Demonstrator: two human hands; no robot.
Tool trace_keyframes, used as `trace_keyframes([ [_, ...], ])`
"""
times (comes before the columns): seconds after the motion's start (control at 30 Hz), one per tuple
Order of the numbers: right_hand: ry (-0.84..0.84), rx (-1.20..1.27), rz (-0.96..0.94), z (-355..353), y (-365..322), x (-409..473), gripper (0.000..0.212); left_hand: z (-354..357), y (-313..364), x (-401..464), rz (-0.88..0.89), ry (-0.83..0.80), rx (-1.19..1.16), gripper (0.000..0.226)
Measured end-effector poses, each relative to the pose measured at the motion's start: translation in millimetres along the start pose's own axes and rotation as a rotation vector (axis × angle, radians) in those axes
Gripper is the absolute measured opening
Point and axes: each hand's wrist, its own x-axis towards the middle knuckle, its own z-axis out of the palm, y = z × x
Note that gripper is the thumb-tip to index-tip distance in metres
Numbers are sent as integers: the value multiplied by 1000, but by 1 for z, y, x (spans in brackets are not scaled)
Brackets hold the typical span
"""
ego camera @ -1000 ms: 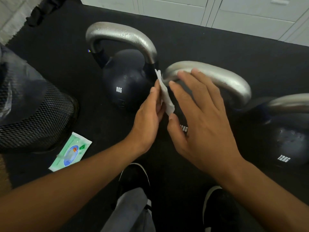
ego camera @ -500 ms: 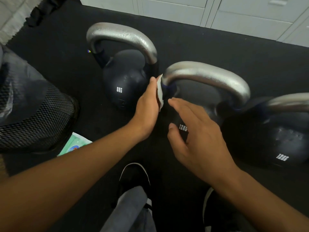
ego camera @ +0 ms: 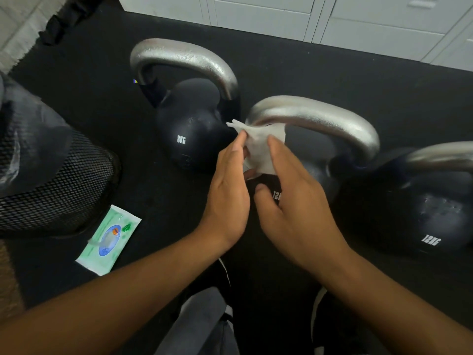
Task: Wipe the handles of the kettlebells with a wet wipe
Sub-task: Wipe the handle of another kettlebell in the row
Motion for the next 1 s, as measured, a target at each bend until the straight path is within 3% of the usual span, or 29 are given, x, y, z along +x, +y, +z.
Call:
trace_keyframes([
  [0.23,-161,178,221,-1,-7,16,87,-2,10,4,143,120,57,36],
  [0.37,-174,242,257,-3,-9,26,89,-5,11,13,155,168,78,36],
  [0.53,-110,312,278,-9,-11,46,40,-7,10,21,139,162,53,41],
  [0.6,-83,359,293,-9,-9,49,32,-8,10,24,127,122,51,44],
  [0.67,-79,423,282,-7,-7,44,39,-8,9,27,113,78,43,51],
  [0.77,-101,584,186,1,-6,31,76,-9,6,30,83,-25,2,60],
  [0.83,-125,691,150,4,-3,27,88,-8,6,31,60,-73,-21,67],
  [1.0,-78,850,194,2,-1,42,62,-9,7,30,40,-76,-49,65],
])
